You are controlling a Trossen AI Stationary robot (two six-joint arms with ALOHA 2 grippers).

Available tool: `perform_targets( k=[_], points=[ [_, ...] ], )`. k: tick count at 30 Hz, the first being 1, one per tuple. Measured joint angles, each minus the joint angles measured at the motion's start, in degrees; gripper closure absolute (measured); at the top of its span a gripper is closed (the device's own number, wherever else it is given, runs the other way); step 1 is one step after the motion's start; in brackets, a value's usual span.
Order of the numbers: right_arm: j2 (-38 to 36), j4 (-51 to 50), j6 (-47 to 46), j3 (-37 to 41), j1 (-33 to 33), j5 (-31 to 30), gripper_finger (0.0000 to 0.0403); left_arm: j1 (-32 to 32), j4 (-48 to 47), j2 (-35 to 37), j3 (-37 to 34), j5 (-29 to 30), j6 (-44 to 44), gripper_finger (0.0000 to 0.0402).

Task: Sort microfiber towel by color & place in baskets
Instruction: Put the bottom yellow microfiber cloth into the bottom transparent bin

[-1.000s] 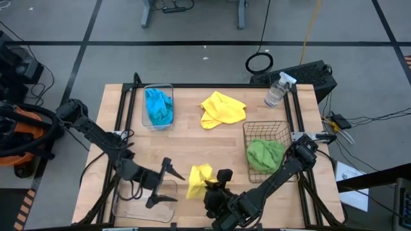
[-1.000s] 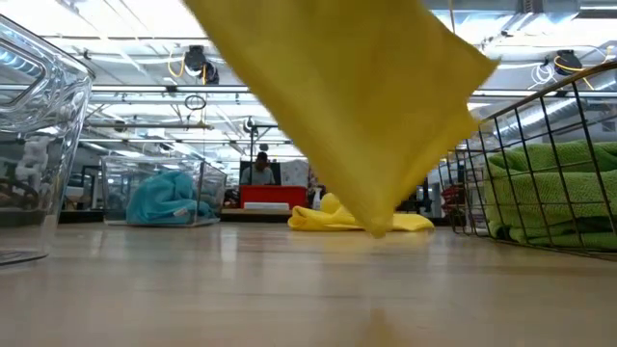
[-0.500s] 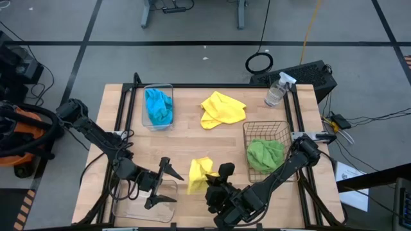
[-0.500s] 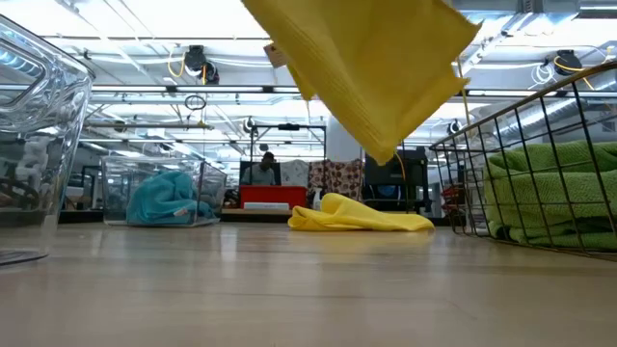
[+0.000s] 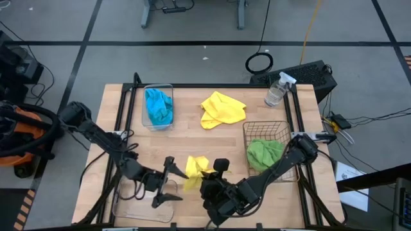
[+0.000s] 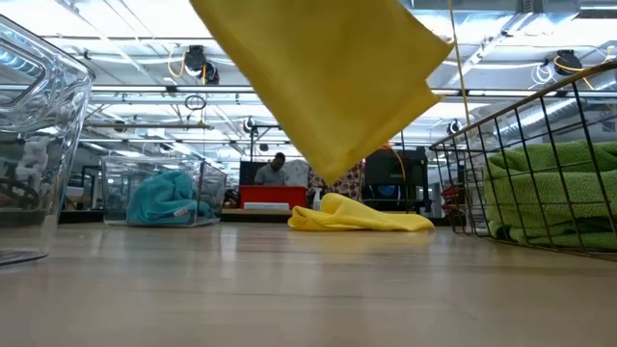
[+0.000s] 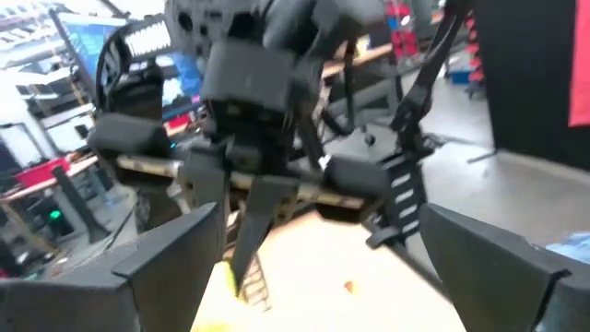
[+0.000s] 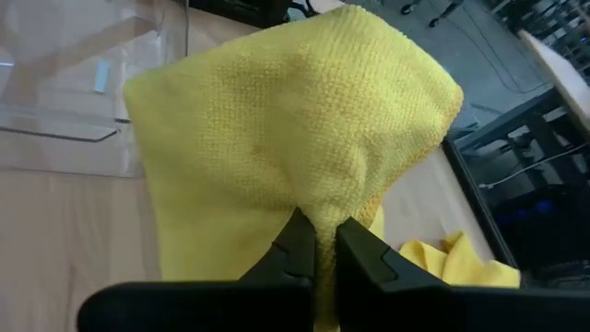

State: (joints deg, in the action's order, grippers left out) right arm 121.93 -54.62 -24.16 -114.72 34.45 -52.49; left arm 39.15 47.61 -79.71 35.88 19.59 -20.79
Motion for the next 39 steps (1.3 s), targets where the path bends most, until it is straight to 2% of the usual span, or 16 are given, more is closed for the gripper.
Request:
perform_targets(
  k=[6,16,30,34,36,39],
  points=[
    [0.0,0.7,-0.4,0.0,-0.3,0.5,0.0397,-2.9,-0.2,-2.5,0.8,0.1,0.4,0.0027],
    [0.0,1.0,-0.3,0.0,-0.3,0.6,0.0397,-6.1,-4.8,-3.5,1.1,4.3,0.5,0.0027],
    [0.0,2.9,2.8,0.0,-0.4,6.5,0.0396,-6.4,-10.4,-3.5,1.1,4.9,-2.1,0.0029],
    [0.0,4.6,4.2,0.0,-0.4,6.5,0.0396,-6.4,-11.4,-3.5,1.1,2.4,-2.1,0.0066],
    [0.0,5.0,4.5,0.0,-0.4,6.5,0.0396,-6.4,-11.3,-3.5,1.1,1.8,-2.5,0.0104],
    [0.0,5.1,2.9,0.0,-0.3,6.4,0.0391,-6.4,-11.2,-3.5,1.1,1.9,-4.3,0.0181]
  ],
)
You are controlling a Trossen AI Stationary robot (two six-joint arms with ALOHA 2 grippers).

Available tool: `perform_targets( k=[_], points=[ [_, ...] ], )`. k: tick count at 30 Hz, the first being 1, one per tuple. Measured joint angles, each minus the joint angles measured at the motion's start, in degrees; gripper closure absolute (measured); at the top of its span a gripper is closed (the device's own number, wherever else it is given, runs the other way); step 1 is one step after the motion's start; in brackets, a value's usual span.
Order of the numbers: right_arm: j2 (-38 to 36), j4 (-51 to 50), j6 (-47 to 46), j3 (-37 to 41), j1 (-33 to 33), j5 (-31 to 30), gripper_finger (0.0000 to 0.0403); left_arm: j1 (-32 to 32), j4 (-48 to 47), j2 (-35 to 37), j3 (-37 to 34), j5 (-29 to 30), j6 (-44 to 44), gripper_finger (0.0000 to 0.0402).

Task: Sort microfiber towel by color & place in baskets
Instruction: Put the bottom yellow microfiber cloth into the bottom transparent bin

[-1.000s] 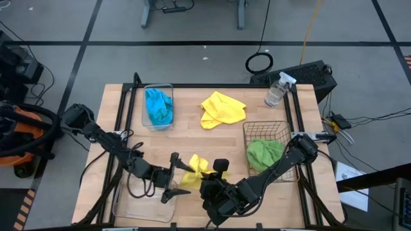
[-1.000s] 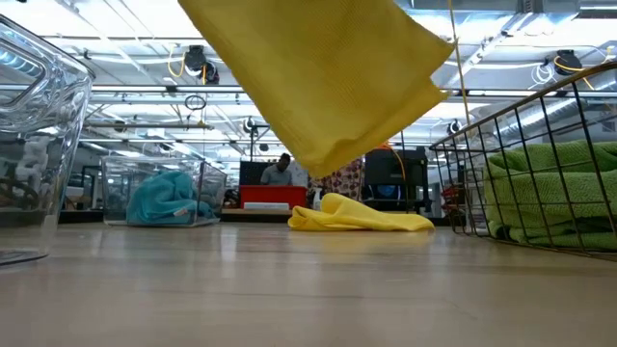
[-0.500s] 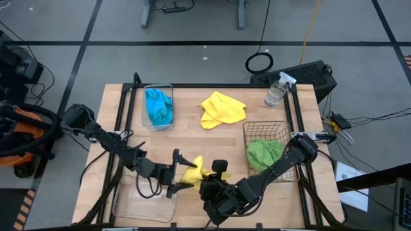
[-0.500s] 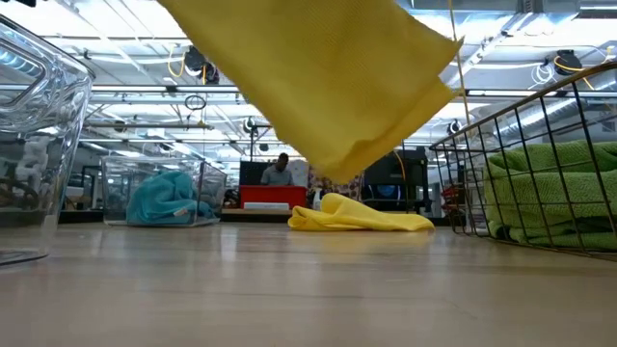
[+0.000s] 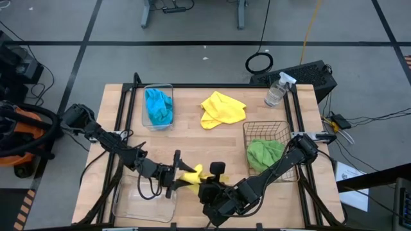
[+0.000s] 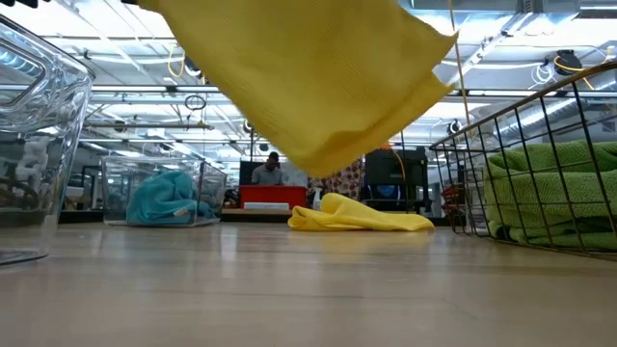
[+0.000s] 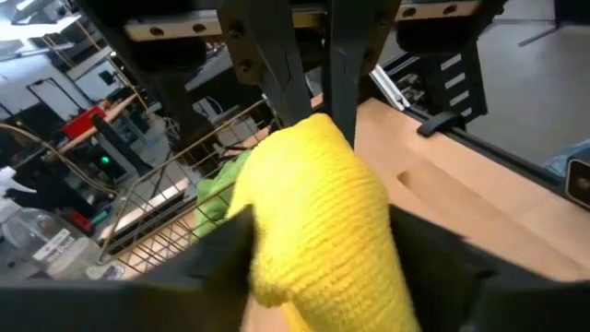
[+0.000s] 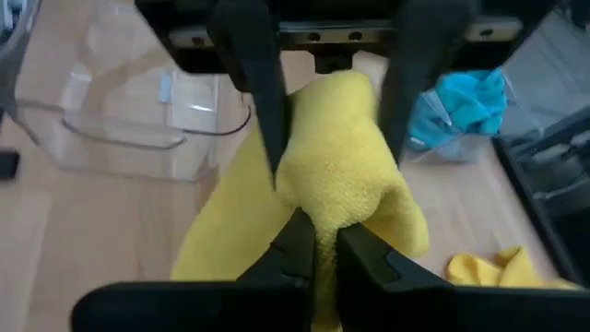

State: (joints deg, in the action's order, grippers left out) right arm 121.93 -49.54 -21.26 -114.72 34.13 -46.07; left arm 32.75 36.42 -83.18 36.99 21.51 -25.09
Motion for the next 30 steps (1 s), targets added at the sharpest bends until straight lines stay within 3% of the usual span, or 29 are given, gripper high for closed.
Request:
perform_targets(
  k=[5,7,14,20,25,30],
  points=[
    [0.0,0.0,-6.1,0.0,0.0,-0.2,0.0350,-0.2,0.4,0.0,0.0,0.1,-0.8,0.0345],
    [0.0,0.0,-6.7,0.0,0.1,-0.5,0.0324,-0.2,1.2,0.2,0.0,0.1,-0.9,0.0380],
    [0.0,-6.7,-15.7,-0.1,0.9,-0.5,0.0237,1.7,1.7,3.4,0.0,7.4,-0.8,0.0373],
    [0.0,-11.6,-25.5,4.1,2.8,-0.2,0.0197,4.0,0.1,6.6,0.0,10.9,-0.8,0.0379],
    [0.0,-6.5,-26.7,10.4,3.5,-1.7,0.0212,6.1,0.1,8.2,0.0,14.8,-0.8,0.0381],
    [0.1,-0.2,-24.9,14.2,3.6,-6.3,0.0281,6.4,-0.6,8.3,0.0,15.5,-0.8,0.0381]
  ],
)
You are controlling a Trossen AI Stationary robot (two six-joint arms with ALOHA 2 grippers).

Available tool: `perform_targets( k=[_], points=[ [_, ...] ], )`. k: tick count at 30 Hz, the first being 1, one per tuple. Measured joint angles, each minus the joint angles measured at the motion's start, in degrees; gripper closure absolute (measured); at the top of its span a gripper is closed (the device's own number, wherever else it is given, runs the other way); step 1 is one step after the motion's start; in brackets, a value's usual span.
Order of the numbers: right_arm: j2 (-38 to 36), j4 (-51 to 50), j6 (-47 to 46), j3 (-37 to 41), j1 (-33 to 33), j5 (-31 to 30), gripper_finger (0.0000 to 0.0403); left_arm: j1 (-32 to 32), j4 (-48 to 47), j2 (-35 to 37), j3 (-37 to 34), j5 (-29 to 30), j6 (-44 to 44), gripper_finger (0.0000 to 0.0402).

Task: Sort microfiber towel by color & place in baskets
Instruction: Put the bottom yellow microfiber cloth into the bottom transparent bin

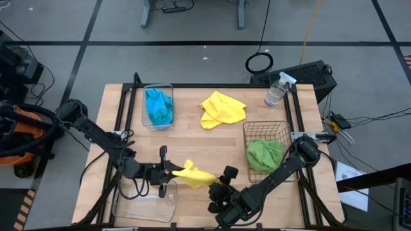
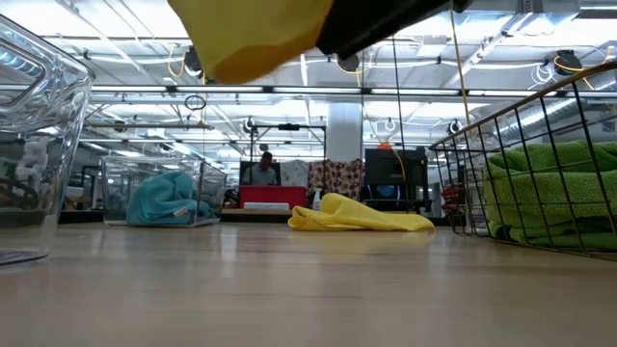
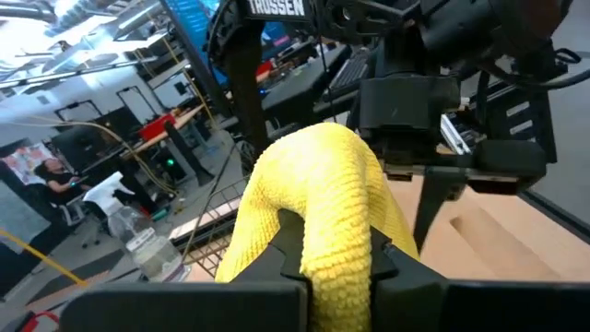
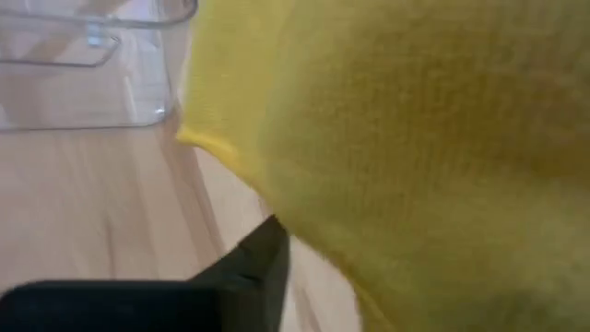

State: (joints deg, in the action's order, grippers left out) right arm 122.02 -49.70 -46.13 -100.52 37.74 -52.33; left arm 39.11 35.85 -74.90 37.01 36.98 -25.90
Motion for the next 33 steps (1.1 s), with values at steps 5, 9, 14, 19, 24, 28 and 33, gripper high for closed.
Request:
perform_targets(
  k=[5,9,14,19,24,28,33],
  points=[
    [-0.1,-1.4,-1.6,-0.1,0.2,0.1,0.0359,-0.1,-4.5,0.0,0.0,5.3,0.1,0.0381],
    [-0.4,-1.9,-5.2,-0.2,1.3,3.1,0.0369,-0.2,-8.2,0.0,0.0,14.1,2.5,0.0381],
    [-0.4,-6.1,-12.9,-0.2,2.7,4.5,0.0317,-0.6,-10.4,0.0,0.0,18.0,4.6,0.0381],
    [-0.4,-4.6,-9.0,-0.2,4.0,-8.3,0.0231,-1.0,-10.3,0.0,0.0,17.9,6.2,0.0381],
    [-0.1,1.6,0.1,-0.2,3.4,-23.8,0.0147,-2.0,-10.3,0.0,0.0,15.0,8.5,0.0381],
    [0.0,4.2,0.8,-0.2,0.2,-18.3,0.0094,-2.0,-8.9,0.0,0.0,12.3,9.1,0.0381],
    [0.0,5.5,3.2,-0.2,-4.2,-10.9,0.0080,-2.0,-6.8,0.0,0.0,9.2,9.1,0.0381]
  ],
)
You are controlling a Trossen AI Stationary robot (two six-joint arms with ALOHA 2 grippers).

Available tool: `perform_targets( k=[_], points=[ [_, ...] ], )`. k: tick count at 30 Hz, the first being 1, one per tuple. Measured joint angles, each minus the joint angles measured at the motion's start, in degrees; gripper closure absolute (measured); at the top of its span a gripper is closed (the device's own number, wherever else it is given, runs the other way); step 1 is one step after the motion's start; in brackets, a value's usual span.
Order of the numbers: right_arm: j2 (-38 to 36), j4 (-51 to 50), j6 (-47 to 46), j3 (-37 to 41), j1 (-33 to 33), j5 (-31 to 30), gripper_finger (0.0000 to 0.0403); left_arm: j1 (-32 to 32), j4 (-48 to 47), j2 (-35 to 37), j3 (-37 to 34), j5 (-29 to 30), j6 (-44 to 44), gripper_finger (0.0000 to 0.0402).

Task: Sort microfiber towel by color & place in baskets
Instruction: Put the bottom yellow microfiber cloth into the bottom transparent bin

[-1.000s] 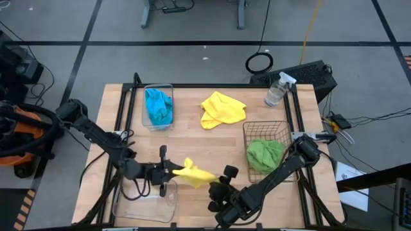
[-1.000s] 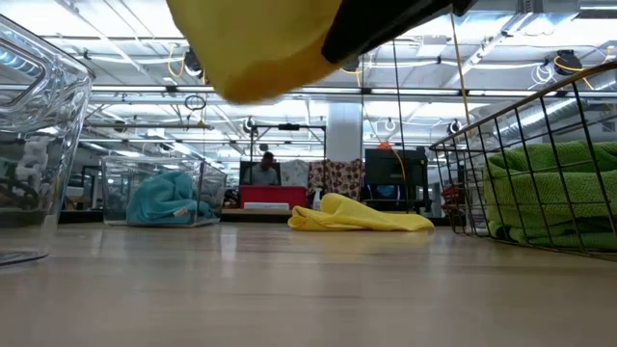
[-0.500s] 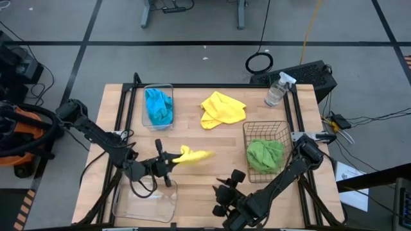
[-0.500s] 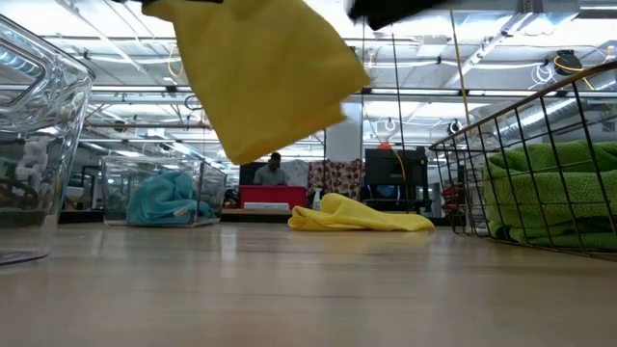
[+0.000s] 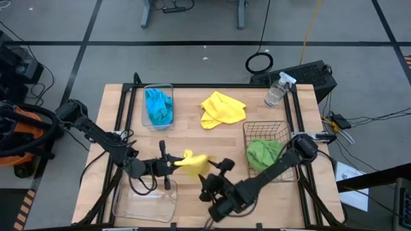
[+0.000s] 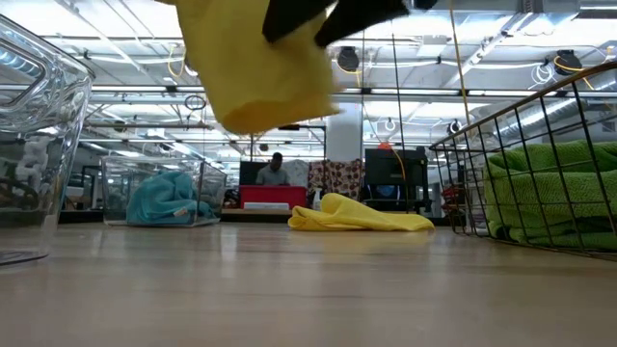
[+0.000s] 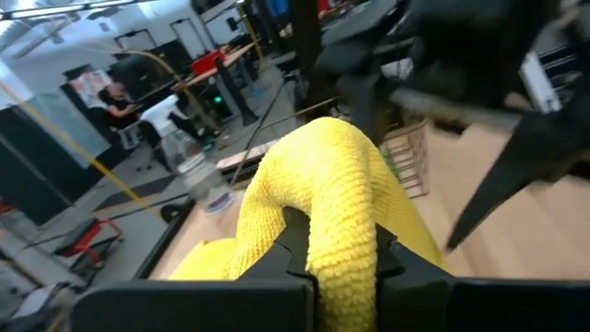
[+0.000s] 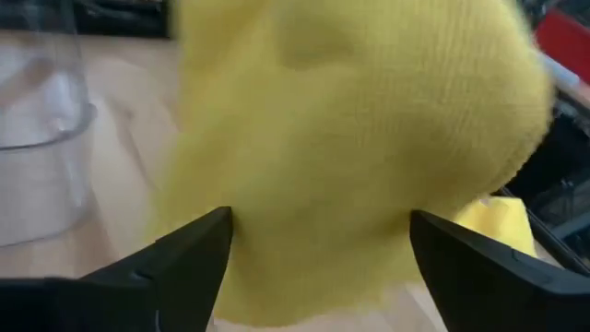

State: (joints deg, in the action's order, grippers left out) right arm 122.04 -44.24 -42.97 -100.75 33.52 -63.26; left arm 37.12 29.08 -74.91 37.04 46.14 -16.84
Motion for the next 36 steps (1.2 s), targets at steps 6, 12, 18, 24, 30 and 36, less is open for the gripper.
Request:
perform_targets(
  k=[6,12,18,24,30,36],
  points=[
    [0.0,0.8,2.0,0.0,-3.5,1.2,0.0124,0.0,0.2,0.0,0.0,-3.6,0.0,0.0381],
    [0.0,3.7,7.4,0.0,-2.9,2.2,0.0252,0.0,0.4,0.0,0.0,-7.9,0.0,0.0369],
    [0.0,7.8,14.2,0.0,-1.0,2.7,0.0389,0.0,0.5,0.0,0.0,-13.0,1.0,0.0365],
    [0.0,12.9,21.1,0.0,1.4,4.7,0.0394,-1.1,-2.1,0.0,0.0,-13.8,1.5,0.0363],
    [0.0,17.6,26.4,0.0,2.8,0.3,0.0396,-2.1,-5.4,0.0,0.0,-24.4,1.6,0.0362],
    [0.0,20.5,28.7,0.0,2.6,0.3,0.0400,-2.2,-5.1,0.0,0.0,-25.0,2.9,0.0361]
  ],
)
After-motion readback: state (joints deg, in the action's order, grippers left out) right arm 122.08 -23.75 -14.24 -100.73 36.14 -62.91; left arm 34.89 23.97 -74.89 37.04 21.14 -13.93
